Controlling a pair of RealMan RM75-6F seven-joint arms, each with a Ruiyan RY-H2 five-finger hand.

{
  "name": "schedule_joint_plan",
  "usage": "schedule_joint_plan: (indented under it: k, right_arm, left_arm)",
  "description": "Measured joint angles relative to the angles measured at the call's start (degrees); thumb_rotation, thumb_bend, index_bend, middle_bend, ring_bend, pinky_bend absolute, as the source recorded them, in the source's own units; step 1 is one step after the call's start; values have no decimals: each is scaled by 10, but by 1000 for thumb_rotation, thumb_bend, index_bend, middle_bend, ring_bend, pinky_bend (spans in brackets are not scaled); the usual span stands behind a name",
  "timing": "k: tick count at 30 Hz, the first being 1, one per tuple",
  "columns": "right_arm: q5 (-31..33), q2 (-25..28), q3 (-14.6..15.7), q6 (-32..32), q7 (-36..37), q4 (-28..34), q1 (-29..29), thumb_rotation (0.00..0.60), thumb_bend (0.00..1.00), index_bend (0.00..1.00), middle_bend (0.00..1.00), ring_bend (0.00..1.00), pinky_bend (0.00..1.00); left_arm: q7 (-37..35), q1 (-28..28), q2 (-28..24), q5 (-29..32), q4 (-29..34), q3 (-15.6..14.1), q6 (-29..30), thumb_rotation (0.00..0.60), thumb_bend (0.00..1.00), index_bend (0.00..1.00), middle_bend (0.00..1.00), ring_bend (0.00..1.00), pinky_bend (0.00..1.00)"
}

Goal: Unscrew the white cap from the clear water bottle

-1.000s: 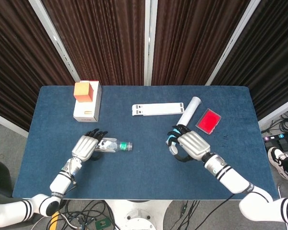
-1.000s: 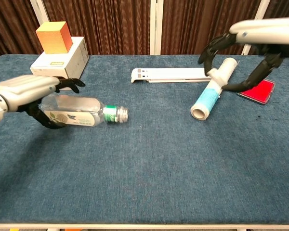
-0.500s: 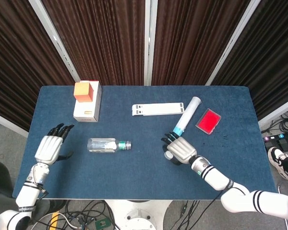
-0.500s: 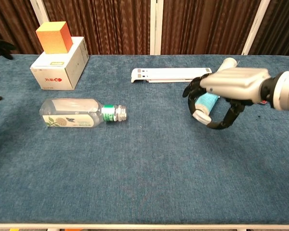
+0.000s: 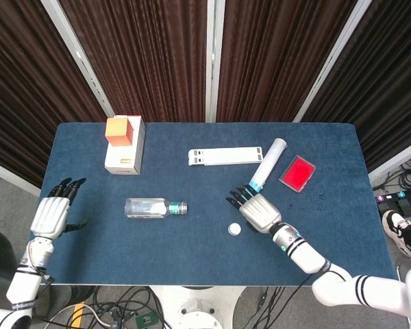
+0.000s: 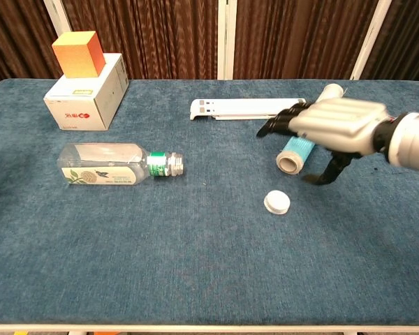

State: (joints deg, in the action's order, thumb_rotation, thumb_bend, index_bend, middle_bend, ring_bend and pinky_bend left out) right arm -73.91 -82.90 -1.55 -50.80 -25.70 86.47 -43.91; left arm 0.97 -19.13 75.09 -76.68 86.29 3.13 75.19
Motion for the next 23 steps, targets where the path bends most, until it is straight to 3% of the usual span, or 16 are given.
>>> schedule_joint_plan:
  k: [7,15,23]
  right_arm:
    - [-5,85,-4,-129,55,43,80,600,284,36,36,0,0]
    - [-51,185,20,-273,238,76,207,600,291,0,4,0,0]
    - [-115,213,45,-414,340,70,332,600,301,0,0,0,0]
  left_arm:
    - [-18,31,-30,10,-36,5,26,600,209,100,143,58,140]
    - [-69,79,-57,-19,-89,-17,68,600,209,112,144,58,96]
    - [-56,149,-81,-35,-45,-39,144,600,209,112,144,58,95]
